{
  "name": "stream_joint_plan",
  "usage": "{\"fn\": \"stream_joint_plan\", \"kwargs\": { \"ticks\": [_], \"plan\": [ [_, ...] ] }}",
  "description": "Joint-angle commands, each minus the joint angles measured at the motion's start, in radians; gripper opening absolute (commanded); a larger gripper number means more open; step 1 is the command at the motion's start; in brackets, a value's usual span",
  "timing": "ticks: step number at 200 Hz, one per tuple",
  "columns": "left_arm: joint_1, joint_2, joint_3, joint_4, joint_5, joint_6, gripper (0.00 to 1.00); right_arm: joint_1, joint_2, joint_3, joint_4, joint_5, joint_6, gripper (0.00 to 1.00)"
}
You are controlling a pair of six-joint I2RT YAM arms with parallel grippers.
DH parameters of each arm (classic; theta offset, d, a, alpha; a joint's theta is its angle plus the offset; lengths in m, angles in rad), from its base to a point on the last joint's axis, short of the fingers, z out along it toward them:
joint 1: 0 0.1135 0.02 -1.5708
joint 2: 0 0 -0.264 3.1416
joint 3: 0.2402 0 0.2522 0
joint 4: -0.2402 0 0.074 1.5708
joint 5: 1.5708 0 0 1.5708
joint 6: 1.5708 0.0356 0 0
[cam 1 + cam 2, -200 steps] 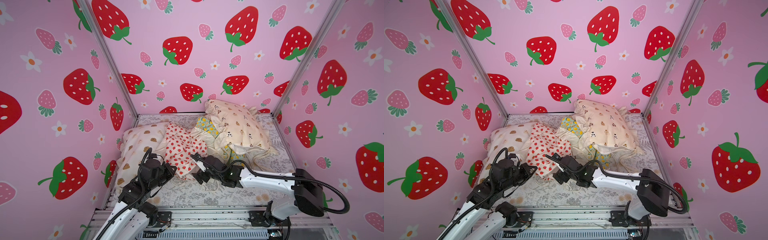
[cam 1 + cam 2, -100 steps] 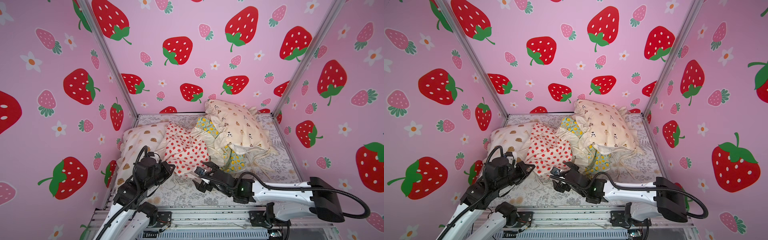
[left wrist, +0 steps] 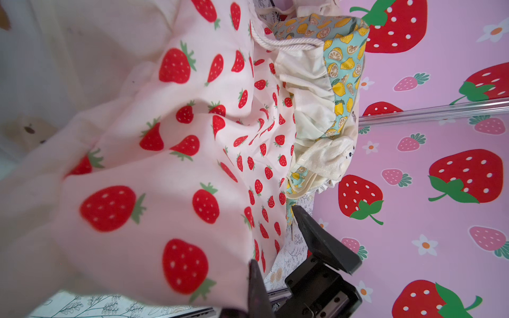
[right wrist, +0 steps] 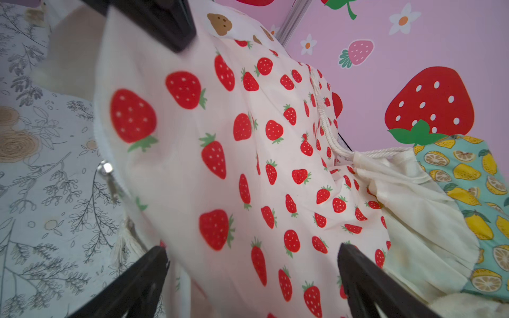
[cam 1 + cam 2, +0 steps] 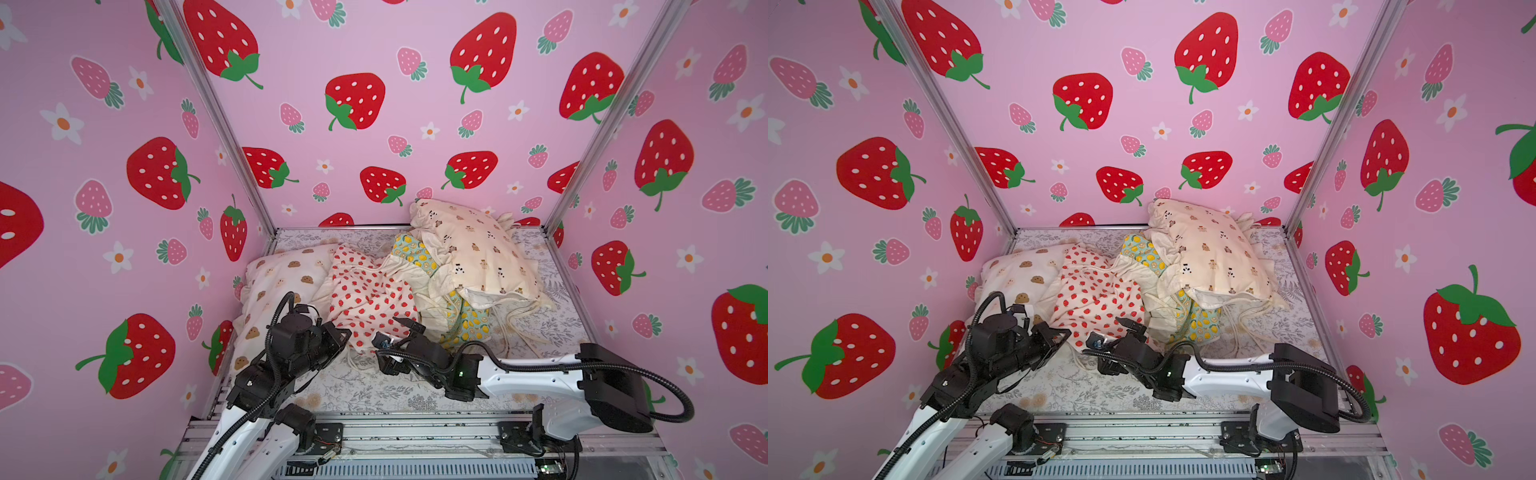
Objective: Zip up pillowcases
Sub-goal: Zip the zipper on the pillowcase.
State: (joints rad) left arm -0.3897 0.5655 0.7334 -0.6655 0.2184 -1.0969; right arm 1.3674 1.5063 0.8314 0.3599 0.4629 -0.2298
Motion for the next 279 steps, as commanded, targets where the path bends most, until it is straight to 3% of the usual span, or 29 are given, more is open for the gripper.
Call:
{"fn": "stream_joint_plan", "kwargs": {
  "ticks": [1,108,137,164,223,235,250,279],
  "plan": [
    [0.006,0.005,0.04,0.006,0.012,-0.006,0.0,-0.012,-0.017,0.031,0.057,-0.018,-0.05,1.0],
    [0.008,-0.021,0.077,0.023,0.022,-0.062,0.0,-0.174,0.186,0.129,0.118,-0.051,-0.05,1.0],
    [0.008,-0.012,0.069,0.031,0.01,-0.071,0.0,-0.159,0.071,0.099,0.06,-0.206,-0.044,1.0],
    [0.008,-0.013,0.078,0.037,-0.016,-0.07,0.0,-0.139,-0.047,0.084,-0.073,-0.265,0.039,1.0],
    [0.008,-0.029,0.062,0.029,-0.054,-0.073,0.0,-0.118,-0.255,0.068,-0.314,-0.342,0.364,1.0],
    [0.008,-0.032,0.06,0.024,-0.06,-0.077,0.0,-0.116,-0.266,0.099,-0.406,-0.325,0.451,0.93],
    [0.009,-0.037,0.055,0.032,-0.057,-0.084,0.0,-0.096,-0.275,0.107,-0.449,-0.3,0.575,0.76],
    [0.008,-0.035,0.07,0.016,-0.053,-0.084,0.0,0.051,-0.211,0.168,-0.485,-0.188,0.698,0.66]
  ]
}}
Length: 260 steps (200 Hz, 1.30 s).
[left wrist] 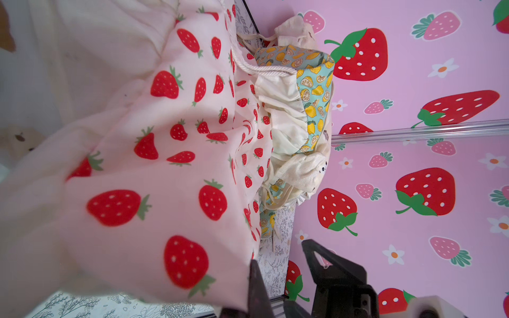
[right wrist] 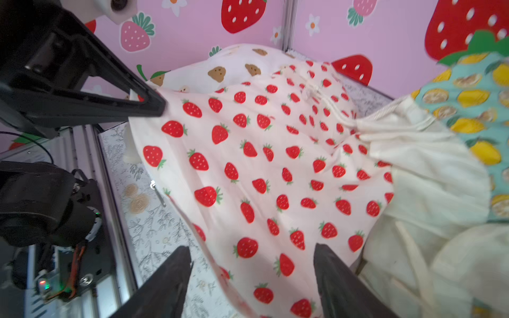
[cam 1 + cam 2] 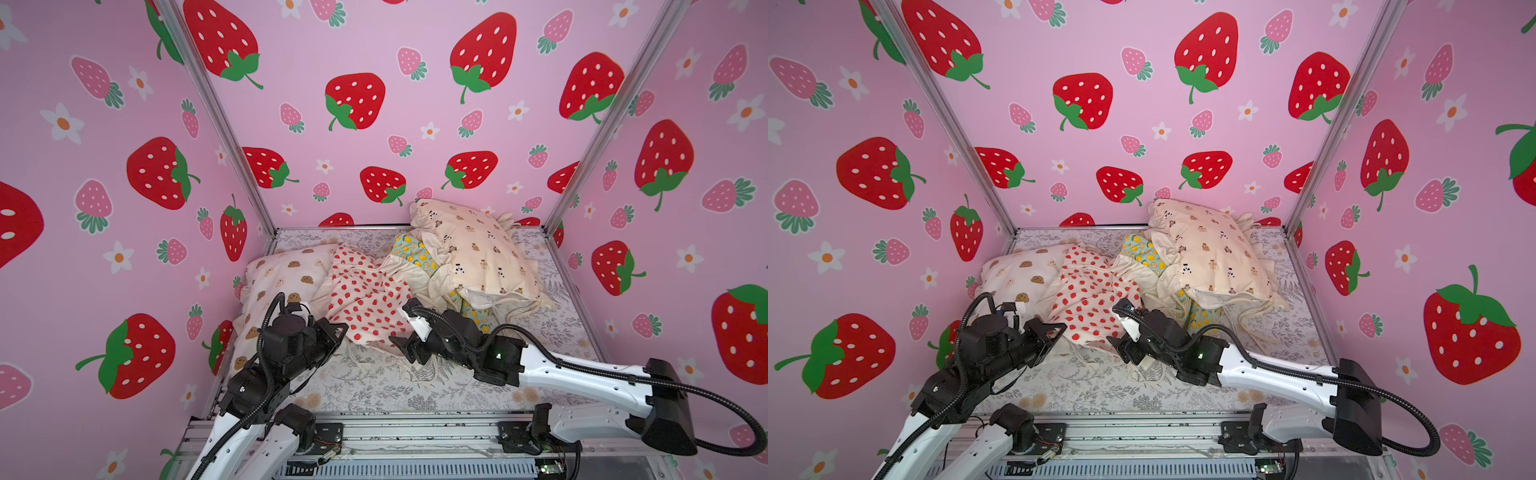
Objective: Zip up pillowcases
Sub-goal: Zip the zipper on the pillowcase.
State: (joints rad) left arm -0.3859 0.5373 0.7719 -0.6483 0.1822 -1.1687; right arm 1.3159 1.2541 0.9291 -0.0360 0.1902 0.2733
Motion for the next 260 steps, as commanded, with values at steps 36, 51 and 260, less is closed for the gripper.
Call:
{"fn": "stream_joint_plan", "kwargs": {
  "ticks": [36,51,260],
  "plan": [
    [0.006,-0.014,0.032,-0.013,0.004,-0.036,0.0,0.129,0.149,0.123,0.005,0.045,0.367,0.48],
    [0.005,-0.016,0.028,-0.011,0.024,-0.049,0.0,0.129,0.187,0.152,0.004,0.048,0.43,0.44],
    [0.004,-0.02,-0.016,0.033,0.06,-0.087,0.0,0.098,0.323,0.174,0.169,0.044,0.438,0.23]
  ]
}}
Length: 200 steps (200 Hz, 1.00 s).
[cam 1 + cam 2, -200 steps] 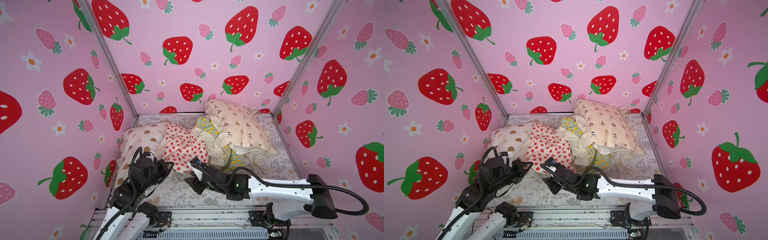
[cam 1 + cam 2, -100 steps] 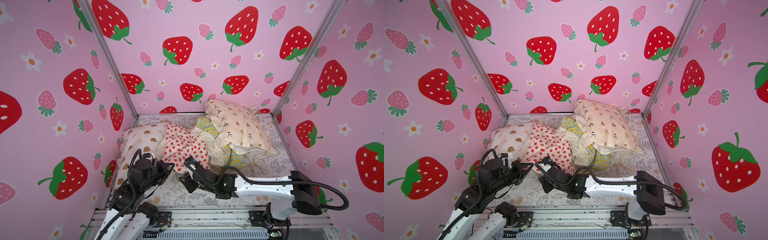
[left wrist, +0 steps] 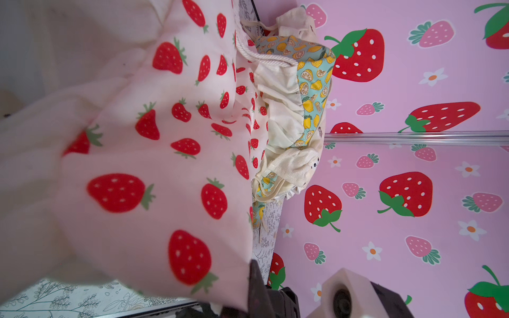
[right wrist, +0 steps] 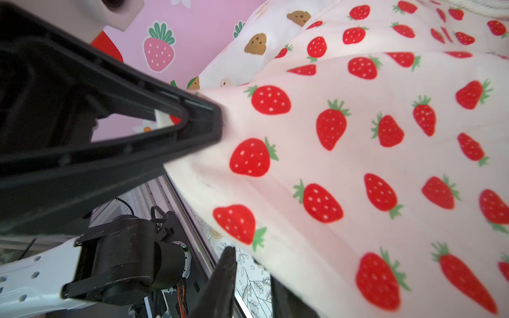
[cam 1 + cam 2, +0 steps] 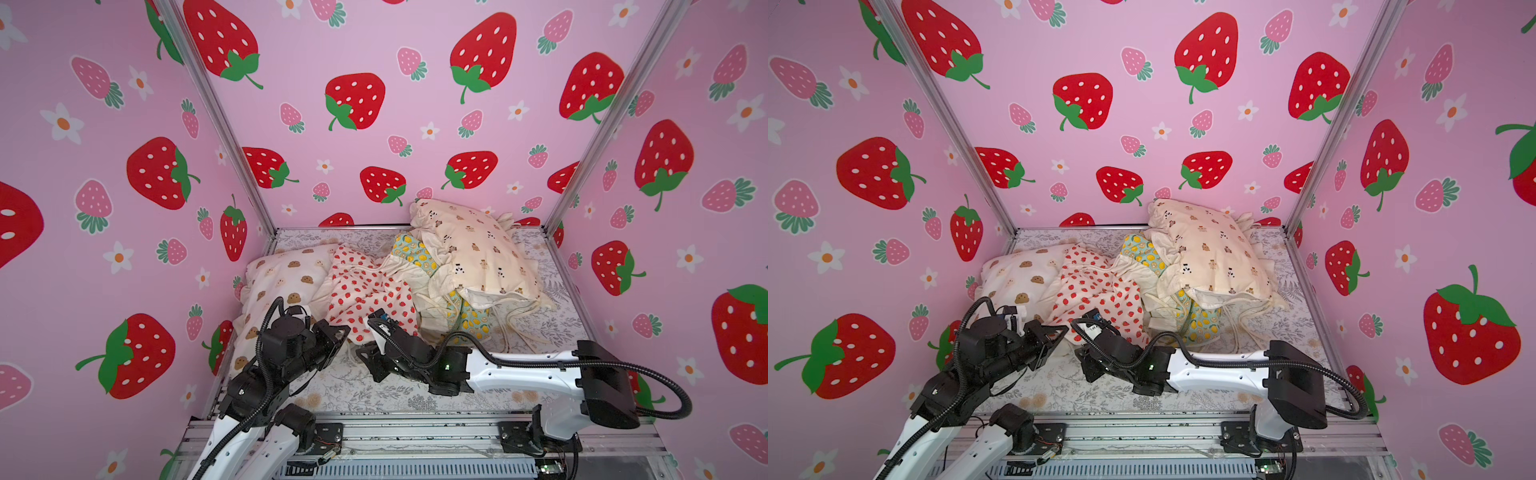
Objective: Zip up pillowcases
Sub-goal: Zip the zipper on the pillowcase.
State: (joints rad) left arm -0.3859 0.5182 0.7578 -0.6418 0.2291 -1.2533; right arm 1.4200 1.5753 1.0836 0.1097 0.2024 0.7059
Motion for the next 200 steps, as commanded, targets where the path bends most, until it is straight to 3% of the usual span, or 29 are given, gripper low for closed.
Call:
{"fn": "stream_joint_plan", "kwargs": {
  "ticks": [1,115,173,200],
  "plan": [
    [0.004,-0.001,-0.002,0.027,0.013,-0.002,0.0,-0.006,0.002,0.02,0.024,0.031,0.004,0.23],
    [0.005,-0.014,0.001,0.011,-0.013,0.007,0.0,-0.009,-0.005,0.024,0.004,0.038,0.032,0.0],
    [0.005,0.008,0.052,-0.01,-0.086,0.077,0.0,-0.012,-0.045,-0.016,-0.076,0.048,0.127,0.0],
    [0.005,0.022,0.086,-0.004,-0.175,0.115,0.0,-0.022,-0.071,-0.031,-0.162,0.045,0.187,0.0]
  ]
}}
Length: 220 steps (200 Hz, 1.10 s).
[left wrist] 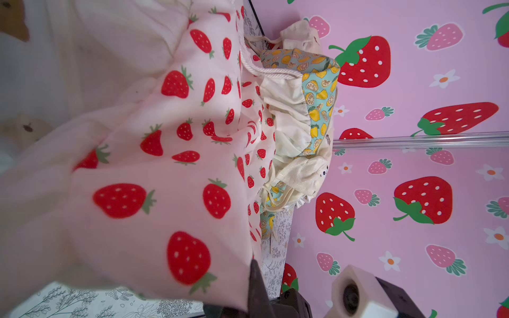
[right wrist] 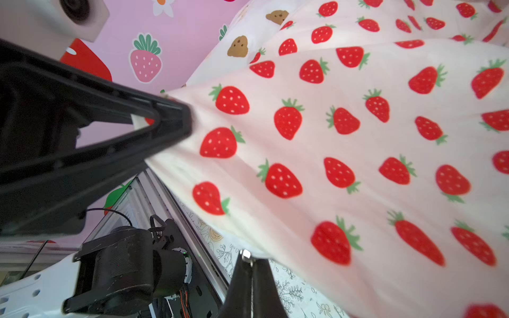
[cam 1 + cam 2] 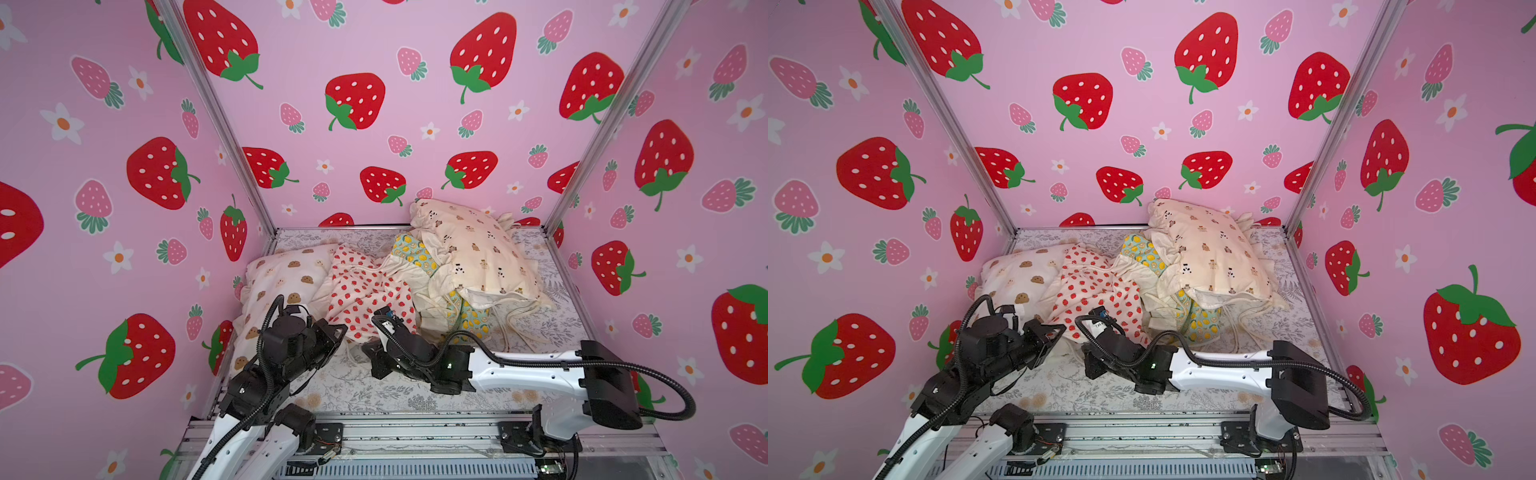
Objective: Zip up pillowcases
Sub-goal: Zip the zipper on the pillowcase, then place the pillowcase on the pillowcase.
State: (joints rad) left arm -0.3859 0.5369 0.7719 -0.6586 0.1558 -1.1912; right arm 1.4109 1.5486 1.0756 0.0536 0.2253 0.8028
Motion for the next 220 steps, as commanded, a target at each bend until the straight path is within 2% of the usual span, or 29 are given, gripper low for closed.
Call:
{"fn": "stream_joint_plan", "kwargs": {
  "ticks": [1,21,49,79,105,133,151,164,185,202,220],
  "plan": [
    [0.005,0.003,0.073,0.015,-0.105,0.054,0.0,-0.014,-0.045,-0.024,-0.108,0.02,0.093,0.0],
    [0.007,0.02,0.11,0.046,-0.15,0.087,0.0,-0.029,-0.066,-0.054,-0.134,-0.012,0.127,0.0],
    [0.015,0.113,0.207,0.05,-0.179,0.167,0.0,-0.044,-0.088,-0.069,-0.219,-0.028,0.159,0.0],
    [0.05,0.195,0.336,0.063,-0.24,0.271,0.0,-0.075,-0.128,-0.146,-0.228,-0.058,0.213,0.0],
    [0.087,0.293,0.478,0.048,-0.249,0.357,0.0,-0.111,-0.148,-0.18,-0.236,-0.078,0.241,0.0],
    [0.128,0.379,0.581,0.061,-0.243,0.435,0.0,-0.146,-0.136,-0.133,-0.287,-0.078,0.214,0.0],
    [0.174,0.428,0.662,0.066,-0.258,0.508,0.0,-0.147,-0.1,-0.067,-0.248,-0.093,0.137,0.0],
    [0.201,0.457,0.726,0.103,-0.265,0.583,0.0,-0.15,-0.067,0.01,-0.239,-0.101,0.074,0.18],
    [0.221,0.513,0.87,0.083,-0.327,0.742,0.0,-0.158,-0.016,0.131,-0.201,-0.135,-0.029,0.38],
    [0.225,0.513,0.895,0.052,-0.419,0.846,0.0,-0.184,0.011,0.181,-0.194,-0.168,-0.069,0.41],
    [0.232,0.447,0.768,0.013,-0.539,0.862,0.0,-0.215,-0.008,0.168,-0.19,-0.187,-0.085,0.48]
  ]
}}
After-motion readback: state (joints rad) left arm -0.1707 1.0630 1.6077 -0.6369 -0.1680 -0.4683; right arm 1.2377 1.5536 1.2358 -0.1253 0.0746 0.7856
